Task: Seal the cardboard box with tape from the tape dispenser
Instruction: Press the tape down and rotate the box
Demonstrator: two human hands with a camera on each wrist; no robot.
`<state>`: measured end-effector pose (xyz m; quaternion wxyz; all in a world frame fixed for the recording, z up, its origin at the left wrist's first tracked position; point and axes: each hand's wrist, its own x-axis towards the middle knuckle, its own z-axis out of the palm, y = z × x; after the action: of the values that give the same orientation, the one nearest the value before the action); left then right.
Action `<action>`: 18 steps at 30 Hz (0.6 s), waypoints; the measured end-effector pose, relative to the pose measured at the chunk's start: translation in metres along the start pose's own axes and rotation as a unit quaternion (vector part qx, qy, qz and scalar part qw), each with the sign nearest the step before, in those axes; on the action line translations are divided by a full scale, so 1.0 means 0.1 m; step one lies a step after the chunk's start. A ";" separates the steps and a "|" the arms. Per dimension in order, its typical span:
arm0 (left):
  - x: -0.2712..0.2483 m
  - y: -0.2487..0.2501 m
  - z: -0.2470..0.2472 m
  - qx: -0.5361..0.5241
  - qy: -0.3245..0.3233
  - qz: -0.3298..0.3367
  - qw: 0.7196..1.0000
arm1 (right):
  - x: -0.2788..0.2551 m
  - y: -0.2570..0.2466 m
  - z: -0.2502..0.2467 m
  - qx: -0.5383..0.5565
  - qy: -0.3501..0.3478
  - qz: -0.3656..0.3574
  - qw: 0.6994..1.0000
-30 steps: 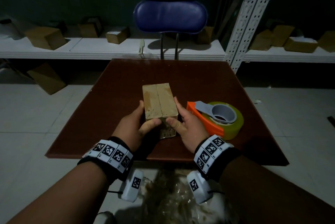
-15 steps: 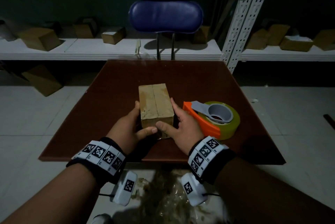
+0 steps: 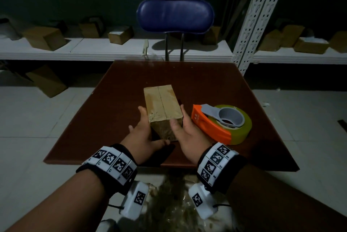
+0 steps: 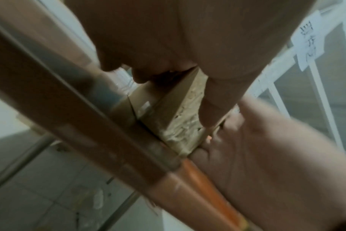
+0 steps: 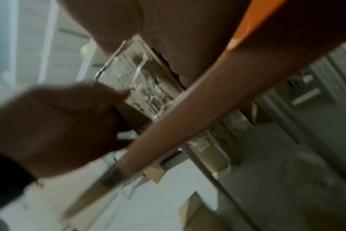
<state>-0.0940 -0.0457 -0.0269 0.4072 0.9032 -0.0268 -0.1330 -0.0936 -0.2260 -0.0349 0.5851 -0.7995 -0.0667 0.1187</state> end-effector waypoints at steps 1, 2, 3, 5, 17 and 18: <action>0.02 -0.04 0.01 -0.011 -0.005 -0.010 1.000 | -0.01 0.00 0.00 0.021 0.016 0.016 1.000; 0.03 -0.06 0.02 -0.039 -0.009 -0.012 0.999 | -0.02 -0.03 0.01 0.047 0.036 0.030 0.998; 0.04 -0.06 0.00 -0.095 -0.013 -0.015 0.995 | 0.00 -0.04 0.02 0.074 0.056 0.044 0.995; 0.03 -0.02 -0.02 -0.227 0.009 -0.027 0.973 | 0.05 -0.04 0.03 0.102 0.070 0.059 0.991; -0.06 0.22 0.05 -0.240 0.169 -0.013 0.956 | 0.20 -0.05 0.07 -0.029 0.094 -0.019 0.995; -0.05 0.21 0.04 -0.233 0.170 -0.018 0.957 | 0.19 -0.06 0.06 -0.035 0.097 -0.025 0.994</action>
<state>-0.0988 -0.0616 -0.0129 0.6026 0.7928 0.0907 0.0123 -0.0765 -0.2136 -0.0336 0.5629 -0.8255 -0.0338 0.0235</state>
